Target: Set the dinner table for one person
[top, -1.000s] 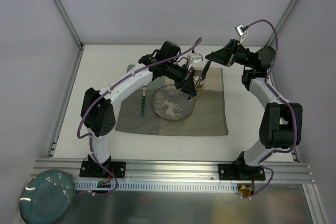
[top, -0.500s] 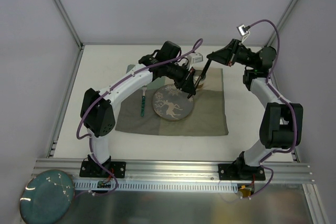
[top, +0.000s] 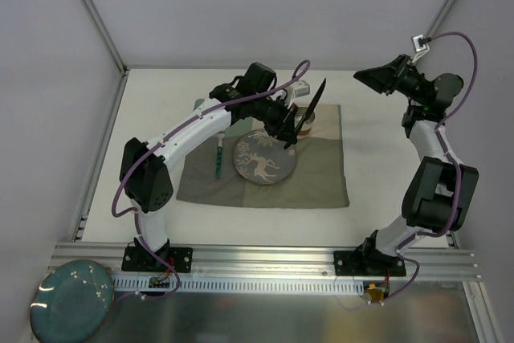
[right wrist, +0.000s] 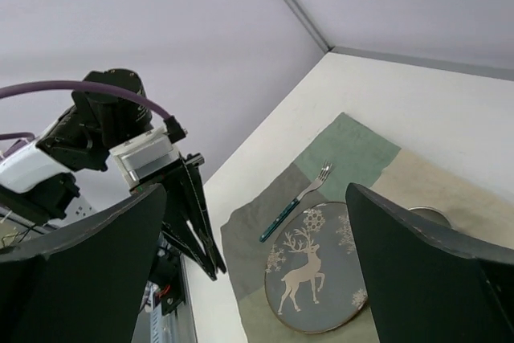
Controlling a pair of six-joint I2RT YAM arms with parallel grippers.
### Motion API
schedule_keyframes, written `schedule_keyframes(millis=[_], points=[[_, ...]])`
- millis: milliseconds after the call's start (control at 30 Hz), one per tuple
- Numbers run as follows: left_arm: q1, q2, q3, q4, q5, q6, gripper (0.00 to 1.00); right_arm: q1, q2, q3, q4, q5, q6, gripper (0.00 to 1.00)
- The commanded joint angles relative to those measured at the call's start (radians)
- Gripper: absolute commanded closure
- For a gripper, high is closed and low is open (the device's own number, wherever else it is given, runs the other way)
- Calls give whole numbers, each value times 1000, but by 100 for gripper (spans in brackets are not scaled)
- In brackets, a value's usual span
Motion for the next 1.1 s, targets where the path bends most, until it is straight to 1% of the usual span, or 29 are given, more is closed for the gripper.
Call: schedule_keyframes(millis=[0, 67, 167, 200, 267, 300, 333, 367, 400, 433, 467, 533, 600, 667, 700, 767, 867, 900, 933, 1000, 1067], points=[[-42, -64, 14, -4, -53, 31, 100, -65, -84, 40, -15, 1, -41, 1], [-68, -58, 19, -4, -101, 45, 100, -112, -109, 28, -49, -5, -69, 1], [-131, -40, 36, -4, -229, 65, 100, -167, -176, 1, -141, -9, -151, 1], [-143, -34, 45, -5, -257, 74, 100, -177, -198, -18, -235, -9, -189, 1], [-176, -12, 63, -7, -340, 74, 100, -201, -273, -33, -392, 7, -381, 1], [-188, -5, 71, -8, -383, 77, 100, -203, -303, -27, -657, 23, -483, 1], [-200, -1, 76, -7, -423, 89, 100, -201, -337, -6, -872, 61, -806, 1], [-219, 6, 88, -7, -493, 92, 100, -172, -395, 25, -1060, 201, -980, 1], [-229, 12, 97, -7, -535, 102, 100, -152, -425, 40, -1244, 257, -1092, 1], [-236, 14, 114, -7, -564, 109, 100, -135, -452, 18, -1274, 306, -1151, 1], [-248, 17, 119, -5, -625, 115, 100, -134, -477, -4, -1278, 338, -1177, 1], [-254, 26, 137, -5, -697, 126, 100, -132, -520, -38, -1304, 348, -1196, 1], [-263, 28, 148, 7, -818, 143, 100, -131, -526, -42, -1351, 394, -1210, 1], [-266, 32, 160, 11, -879, 158, 100, -131, -520, -42, -1385, 408, -1218, 1], [-272, 29, 157, 27, -956, 177, 100, -131, -520, -50, -1391, 414, -1213, 1], [-278, 32, 153, 39, -1018, 195, 100, -125, -520, -70, -1396, 412, -1210, 1], [-282, 25, 128, 90, -1115, 235, 100, -96, -511, -67, -1425, 457, -1219, 1], [-283, 14, 114, 111, -1136, 264, 100, -86, -509, -65, -1426, 472, -1216, 1], [-286, 8, 99, 166, -1179, 281, 100, -76, -505, -67, -1426, 498, -1195, 1], [-298, -4, 59, 214, -1215, 338, 100, -36, -485, -59, -1428, 534, -1184, 1], [-305, -3, 48, 258, -1250, 361, 100, 9, -465, -53, -1423, 572, -1150, 1]])
